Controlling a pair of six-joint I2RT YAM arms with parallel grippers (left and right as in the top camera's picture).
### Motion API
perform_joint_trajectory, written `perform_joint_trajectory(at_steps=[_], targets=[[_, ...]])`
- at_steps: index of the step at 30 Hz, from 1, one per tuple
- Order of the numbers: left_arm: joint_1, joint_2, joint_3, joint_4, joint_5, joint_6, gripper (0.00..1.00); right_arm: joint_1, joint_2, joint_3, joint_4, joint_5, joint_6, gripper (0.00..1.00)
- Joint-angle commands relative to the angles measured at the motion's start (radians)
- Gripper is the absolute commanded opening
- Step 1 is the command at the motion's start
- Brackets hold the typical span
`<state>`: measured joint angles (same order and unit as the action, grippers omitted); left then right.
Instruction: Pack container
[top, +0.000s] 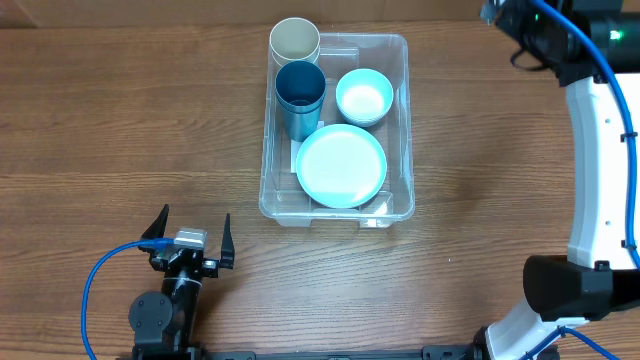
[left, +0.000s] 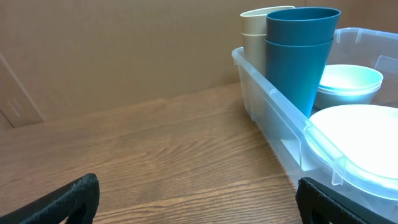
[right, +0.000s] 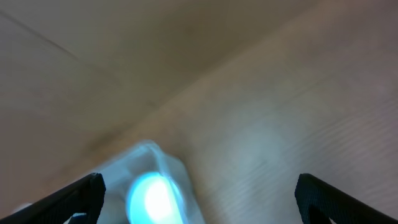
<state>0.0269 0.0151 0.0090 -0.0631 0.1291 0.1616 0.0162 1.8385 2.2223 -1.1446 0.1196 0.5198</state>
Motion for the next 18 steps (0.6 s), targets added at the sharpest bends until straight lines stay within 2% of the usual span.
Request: perform_joint_trajectory(at_steps=[1, 10, 13, 18], targets=[[0.005, -0.010, -0.004, 0.000, 0.018, 0.018, 1.00, 0.023, -0.127, -0.086, 0.193, 0.017, -0.040, 1.00], [0.005, -0.011, -0.004, 0.000, 0.018, 0.018, 1.00, 0.023, -0.497, -0.639, 0.682, -0.062, -0.212, 1.00], [0.005, -0.010, -0.004, 0.000, 0.018, 0.018, 1.00, 0.023, -0.623, -0.834, 0.829, -0.119, -0.219, 1.00], [0.005, -0.010, -0.004, 0.000, 0.018, 0.018, 1.00, 0.023, -0.913, -1.298, 1.143, -0.159, -0.240, 1.00]])
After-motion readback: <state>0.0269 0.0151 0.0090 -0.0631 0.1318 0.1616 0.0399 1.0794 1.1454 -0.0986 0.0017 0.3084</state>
